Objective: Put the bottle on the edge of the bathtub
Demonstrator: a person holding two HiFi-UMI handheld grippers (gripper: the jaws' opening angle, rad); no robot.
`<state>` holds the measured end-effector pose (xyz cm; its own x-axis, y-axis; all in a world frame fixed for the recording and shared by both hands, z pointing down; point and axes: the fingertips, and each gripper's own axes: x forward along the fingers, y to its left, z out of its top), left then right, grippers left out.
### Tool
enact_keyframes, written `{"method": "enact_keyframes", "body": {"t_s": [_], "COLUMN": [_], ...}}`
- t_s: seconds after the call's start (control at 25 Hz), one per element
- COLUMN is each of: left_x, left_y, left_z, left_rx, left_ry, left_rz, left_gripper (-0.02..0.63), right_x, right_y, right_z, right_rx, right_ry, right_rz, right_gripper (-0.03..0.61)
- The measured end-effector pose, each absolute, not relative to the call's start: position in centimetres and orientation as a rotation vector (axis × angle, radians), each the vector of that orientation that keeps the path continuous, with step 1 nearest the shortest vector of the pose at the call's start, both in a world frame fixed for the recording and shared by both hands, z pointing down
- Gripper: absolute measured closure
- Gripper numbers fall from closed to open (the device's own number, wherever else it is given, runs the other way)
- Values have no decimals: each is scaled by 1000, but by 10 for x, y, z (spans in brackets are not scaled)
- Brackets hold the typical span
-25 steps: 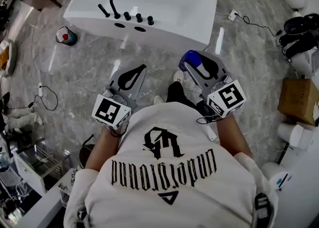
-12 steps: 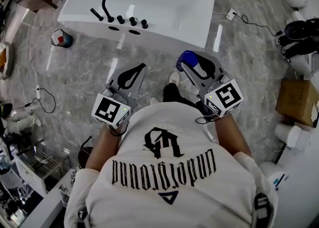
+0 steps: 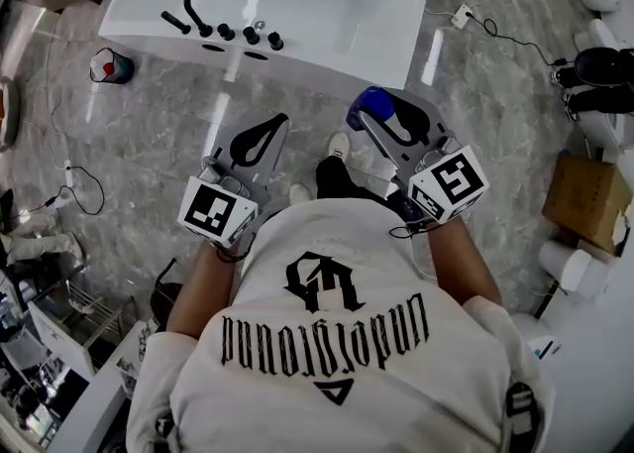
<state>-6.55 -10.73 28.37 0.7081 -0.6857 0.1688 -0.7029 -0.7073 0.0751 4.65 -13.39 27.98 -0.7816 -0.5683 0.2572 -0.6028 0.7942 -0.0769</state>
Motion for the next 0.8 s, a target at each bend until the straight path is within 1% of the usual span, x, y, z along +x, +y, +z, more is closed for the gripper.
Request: {"method": "enact_keyframes", "body": {"t_s": [0.52, 0.8], "left_x": [-41, -34], "left_y": [-183, -207], "left_z": [331, 359], "left_rx": [2715, 2674], "left_ry": [-1129, -1118], "left_rz": [252, 291], "left_gripper": [598, 598], "right_x": [61, 62], "right_y": [-213, -238], "right_z": [329, 354], "right_rx": [823, 777], "right_ry": [-2725, -2707], "right_rz": [301, 318], "right_gripper": [422, 422]}}
